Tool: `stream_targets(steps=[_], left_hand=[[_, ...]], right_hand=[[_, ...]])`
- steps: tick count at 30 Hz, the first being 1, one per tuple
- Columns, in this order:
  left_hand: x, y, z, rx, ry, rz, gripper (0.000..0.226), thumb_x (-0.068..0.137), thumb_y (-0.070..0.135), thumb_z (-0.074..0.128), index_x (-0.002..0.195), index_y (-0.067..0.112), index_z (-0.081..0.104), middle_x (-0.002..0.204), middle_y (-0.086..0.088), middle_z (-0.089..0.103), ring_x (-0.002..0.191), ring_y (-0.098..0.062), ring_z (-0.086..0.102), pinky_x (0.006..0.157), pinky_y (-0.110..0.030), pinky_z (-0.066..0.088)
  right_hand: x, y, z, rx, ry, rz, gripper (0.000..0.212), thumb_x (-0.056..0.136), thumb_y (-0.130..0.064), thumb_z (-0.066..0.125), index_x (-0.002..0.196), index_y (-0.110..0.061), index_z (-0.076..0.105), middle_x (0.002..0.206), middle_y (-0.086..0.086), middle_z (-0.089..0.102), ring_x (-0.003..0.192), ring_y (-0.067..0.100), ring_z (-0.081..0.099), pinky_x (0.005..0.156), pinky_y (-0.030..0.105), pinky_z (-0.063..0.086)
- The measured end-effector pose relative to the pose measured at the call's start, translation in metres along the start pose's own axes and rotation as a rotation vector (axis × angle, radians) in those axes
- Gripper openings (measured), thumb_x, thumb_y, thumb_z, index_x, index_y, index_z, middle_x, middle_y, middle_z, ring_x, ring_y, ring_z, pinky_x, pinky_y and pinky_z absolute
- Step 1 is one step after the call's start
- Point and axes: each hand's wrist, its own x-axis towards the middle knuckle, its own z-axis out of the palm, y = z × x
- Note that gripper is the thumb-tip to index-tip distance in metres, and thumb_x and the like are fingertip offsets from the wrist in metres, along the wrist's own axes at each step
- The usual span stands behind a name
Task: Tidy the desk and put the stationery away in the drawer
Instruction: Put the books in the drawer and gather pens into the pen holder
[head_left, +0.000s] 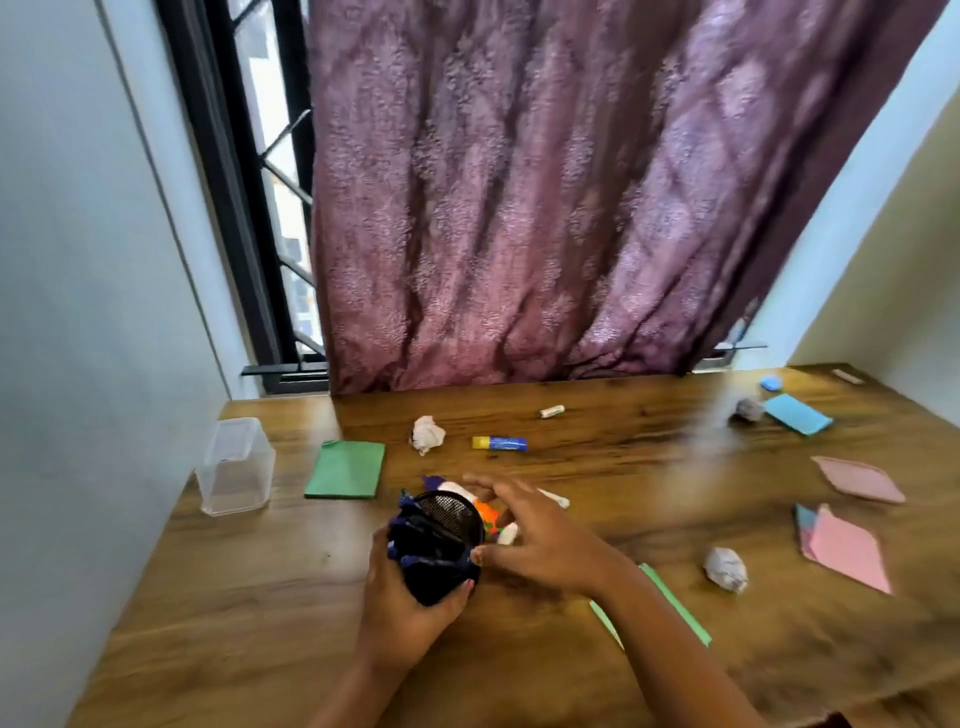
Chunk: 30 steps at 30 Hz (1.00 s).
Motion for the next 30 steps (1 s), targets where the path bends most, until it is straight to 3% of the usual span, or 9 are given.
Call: stream_targets(steps=[4,7,11,15,18,20,23,27,30], left_hand=[[-0.031,0.029,0.041,0.027,-0.129,0.013,0.094,0.05,0.065,0.075,0.128,0.022,0.045,0.112,0.02,0.057,0.102,0.009,0.056,0.085,-0.01,0.047],[-0.063,0.05,0.071,-0.019,-0.216,0.02,0.113,0.048,0.086,0.061,0.13,0.009,0.048,0.112,0.026,0.05,0.102,0.018,0.051,0.082,0.001,0.039],[-0.13,0.095,0.119,-0.151,-0.328,0.002,0.089,0.053,0.043,0.08,0.129,0.012,0.043,0.121,-0.005,0.059,0.111,-0.015,0.06,0.094,-0.035,0.052],[-0.191,0.131,0.177,-0.267,-0.511,-0.018,0.089,0.05,0.048,0.083,0.123,0.014,0.044,0.11,0.009,0.065,0.104,-0.006,0.065,0.082,-0.019,0.053],[-0.232,0.153,0.221,-0.298,-0.647,-0.015,0.087,0.053,0.033,0.086,0.127,0.009,0.046,0.114,-0.003,0.065,0.105,-0.016,0.065,0.085,-0.026,0.055],[-0.253,0.169,0.244,-0.331,-0.74,-0.03,0.079,0.057,0.018,0.089,0.125,0.009,0.049,0.112,-0.007,0.065,0.101,-0.023,0.066,0.081,-0.025,0.055],[-0.28,0.201,0.274,-0.402,-0.84,-0.04,0.088,0.045,0.024,0.089,0.123,0.019,0.048,0.112,-0.002,0.066,0.101,-0.015,0.068,0.08,-0.025,0.055],[-0.295,0.222,0.309,-0.459,-0.917,-0.062,0.09,0.039,0.027,0.087,0.12,0.024,0.047,0.107,0.002,0.067,0.095,-0.008,0.069,0.079,-0.025,0.055],[-0.293,0.223,0.338,-0.437,-0.92,-0.069,0.086,0.037,0.031,0.085,0.115,0.033,0.049,0.105,0.009,0.067,0.094,-0.004,0.068,0.079,-0.025,0.054]], right_hand=[[-0.062,0.007,-0.011,0.044,0.044,0.06,0.096,0.073,-0.044,0.078,0.149,-0.036,0.021,0.151,-0.01,0.031,0.138,0.005,0.028,0.116,0.031,0.028],[-0.124,0.019,-0.018,0.036,0.138,0.098,0.104,0.069,-0.047,0.08,0.151,-0.034,0.016,0.148,-0.016,0.029,0.134,0.0,0.027,0.111,0.021,0.026],[-0.219,0.041,-0.026,0.06,0.262,0.16,0.104,0.066,-0.05,0.08,0.149,-0.034,0.02,0.149,-0.014,0.034,0.136,0.002,0.031,0.115,0.025,0.028],[-0.315,0.06,-0.03,0.108,0.451,0.255,0.084,0.058,-0.048,0.082,0.125,-0.06,0.031,0.133,-0.019,0.048,0.125,-0.003,0.043,0.108,0.023,0.036],[-0.387,0.072,-0.037,0.142,0.558,0.356,0.091,0.062,-0.041,0.083,0.137,-0.044,0.032,0.13,-0.023,0.05,0.121,-0.008,0.045,0.102,0.021,0.04],[-0.425,0.077,-0.045,0.168,0.612,0.411,0.089,0.063,-0.04,0.083,0.135,-0.044,0.031,0.124,-0.025,0.052,0.116,-0.008,0.048,0.099,0.022,0.044],[-0.471,0.084,-0.055,0.204,0.717,0.431,0.089,0.061,-0.042,0.085,0.134,-0.043,0.034,0.122,-0.023,0.054,0.115,-0.003,0.052,0.1,0.026,0.046],[-0.503,0.099,-0.066,0.245,0.811,0.457,0.082,0.064,-0.036,0.085,0.128,-0.048,0.036,0.122,-0.024,0.054,0.113,-0.008,0.052,0.093,0.01,0.043],[-0.509,0.12,-0.079,0.278,0.82,0.476,0.082,0.064,-0.039,0.085,0.128,-0.048,0.035,0.122,-0.027,0.053,0.113,-0.009,0.051,0.097,0.016,0.045]])
